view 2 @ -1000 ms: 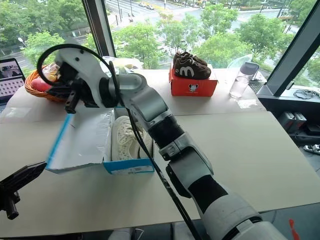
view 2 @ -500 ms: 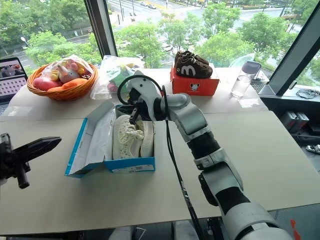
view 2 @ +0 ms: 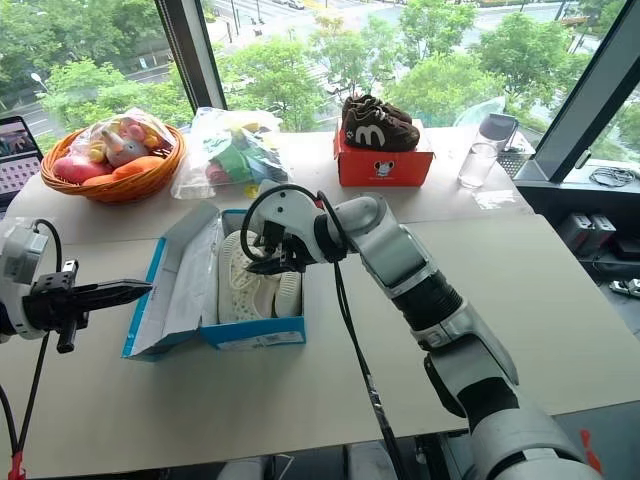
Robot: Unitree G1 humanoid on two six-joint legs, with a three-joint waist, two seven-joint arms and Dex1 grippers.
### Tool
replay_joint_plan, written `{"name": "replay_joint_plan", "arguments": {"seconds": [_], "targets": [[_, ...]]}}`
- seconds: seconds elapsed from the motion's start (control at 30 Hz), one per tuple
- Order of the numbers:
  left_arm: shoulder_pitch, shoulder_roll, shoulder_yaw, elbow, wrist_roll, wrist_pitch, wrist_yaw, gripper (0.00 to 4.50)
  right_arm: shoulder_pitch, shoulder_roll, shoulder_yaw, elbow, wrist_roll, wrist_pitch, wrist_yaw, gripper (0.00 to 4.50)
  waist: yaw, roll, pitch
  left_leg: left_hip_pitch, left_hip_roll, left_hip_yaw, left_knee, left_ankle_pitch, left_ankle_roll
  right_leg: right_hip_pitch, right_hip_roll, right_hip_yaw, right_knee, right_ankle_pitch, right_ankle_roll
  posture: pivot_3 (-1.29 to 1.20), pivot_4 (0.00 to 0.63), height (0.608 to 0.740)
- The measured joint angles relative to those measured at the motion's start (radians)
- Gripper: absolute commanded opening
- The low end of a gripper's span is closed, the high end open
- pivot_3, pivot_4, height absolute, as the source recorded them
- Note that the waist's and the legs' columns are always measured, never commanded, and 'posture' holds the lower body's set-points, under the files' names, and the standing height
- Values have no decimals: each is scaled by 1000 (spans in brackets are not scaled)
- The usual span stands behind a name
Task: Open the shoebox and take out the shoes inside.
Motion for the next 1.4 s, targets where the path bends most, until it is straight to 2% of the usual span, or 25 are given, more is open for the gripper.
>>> {"name": "replay_joint_plan", "arguments": {"seconds": [0.03, 0.23, 0.47, 0.67, 0.93, 1.27, 1.3, 1.33, 1.4], "targets": [[-7, 0, 0, 0, 3, 0, -9, 0, 6, -3, 10, 28, -20, -49, 11, 4434, 1, 0, 0, 0, 0, 0, 1, 0, 0, 0, 0, 0, 0, 0, 0, 0, 150, 740], [-8, -30, 33, -11, -7, 0, -42, 0, 9, 18, 31, 153, -67, -201, 28, 4434, 0, 0, 0, 2, 0, 0, 2, 0, 0, 2, 0, 0, 1, 1, 1, 0, 150, 740], [70, -203, 98, -14, -6, -90, -33, 0, -21, 62, 27, 279, -89, -292, 27, 4434, 4, -1, 0, 8, 0, 0, 4, 0, 0, 7, 0, 1, 3, 1, 1, 0, 150, 740], [77, -271, 102, -14, -16, -109, -10, 0, -31, 90, 15, 339, -97, -307, 29, 4434, 4, -1, -1, 18, 0, 0, 5, 0, 0, 16, 0, 1, 6, 0, -1, 0, 150, 740], [77, -279, 100, -7, 1, -123, 1, 0, -62, 111, -14, 395, -94, -254, 73, 4434, 1, -1, 0, 16, 0, 0, 4, 0, 0, 15, 0, 1, 6, 0, 0, 0, 150, 740], [68, -283, 81, -10, 10, -122, 27, 0, -152, 175, -11, 565, -146, -315, 71, 4434, 0, -1, 0, 17, 0, 0, 4, 0, 0, 15, 0, 1, 6, 0, -1, 0, 150, 740], [68, -284, 80, -12, 10, -122, 30, 0, -154, 176, -11, 570, -147, -317, 72, 3925, 0, -1, 0, 17, 0, 0, 4, 0, 0, 15, 0, 1, 6, 0, -1, 0, 150, 740], [68, -284, 79, -16, 10, -122, 33, 0, -157, 180, -10, 578, -148, -321, 75, 3809, 0, -1, 0, 17, 0, 0, 4, 0, 0, 15, 0, 1, 6, 0, -1, 0, 150, 740], [68, -284, 76, -19, 10, -122, 38, 0, -160, 186, -10, 589, -161, -329, 77, 3063, 0, -1, 0, 17, 0, 0, 4, 0, 0, 15, 0, 1, 7, 0, -1, 0, 150, 740]]}}
